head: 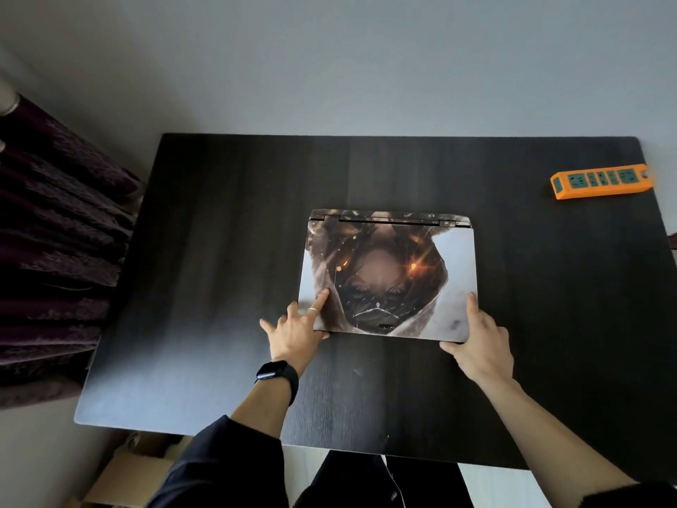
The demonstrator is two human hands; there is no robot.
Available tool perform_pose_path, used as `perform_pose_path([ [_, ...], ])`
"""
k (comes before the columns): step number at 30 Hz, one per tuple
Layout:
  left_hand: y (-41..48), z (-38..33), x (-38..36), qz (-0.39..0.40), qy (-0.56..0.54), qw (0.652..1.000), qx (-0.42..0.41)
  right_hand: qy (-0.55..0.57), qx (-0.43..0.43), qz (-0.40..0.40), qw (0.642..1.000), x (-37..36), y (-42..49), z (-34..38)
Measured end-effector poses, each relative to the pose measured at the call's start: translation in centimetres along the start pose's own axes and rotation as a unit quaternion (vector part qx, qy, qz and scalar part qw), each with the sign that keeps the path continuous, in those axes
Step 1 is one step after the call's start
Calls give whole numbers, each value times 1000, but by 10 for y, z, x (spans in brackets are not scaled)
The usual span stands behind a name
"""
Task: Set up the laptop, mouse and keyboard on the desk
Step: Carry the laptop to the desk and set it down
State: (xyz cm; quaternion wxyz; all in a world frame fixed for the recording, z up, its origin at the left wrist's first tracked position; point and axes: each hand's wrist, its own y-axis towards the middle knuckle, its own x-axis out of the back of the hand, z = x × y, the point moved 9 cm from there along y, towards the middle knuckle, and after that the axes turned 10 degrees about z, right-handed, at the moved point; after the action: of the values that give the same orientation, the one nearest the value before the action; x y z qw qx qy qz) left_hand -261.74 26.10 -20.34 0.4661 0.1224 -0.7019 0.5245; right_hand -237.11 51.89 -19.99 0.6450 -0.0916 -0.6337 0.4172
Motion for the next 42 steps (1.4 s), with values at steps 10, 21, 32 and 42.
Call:
perform_pose_path([
  [10, 33, -8, 26, 29, 12, 1000, 2, -32, -1, -10, 999, 27, 34, 20],
  [21, 40, -8, 27, -4, 52, 998, -28, -32, 3, -16, 999, 30, 38, 22],
  [32, 49, -8, 31, -11, 35, 999, -32, -32, -6, -5, 999, 34, 41, 27],
  [42, 49, -7, 30, -7, 41, 999, -30, -44, -8, 0, 999, 35, 41, 29],
])
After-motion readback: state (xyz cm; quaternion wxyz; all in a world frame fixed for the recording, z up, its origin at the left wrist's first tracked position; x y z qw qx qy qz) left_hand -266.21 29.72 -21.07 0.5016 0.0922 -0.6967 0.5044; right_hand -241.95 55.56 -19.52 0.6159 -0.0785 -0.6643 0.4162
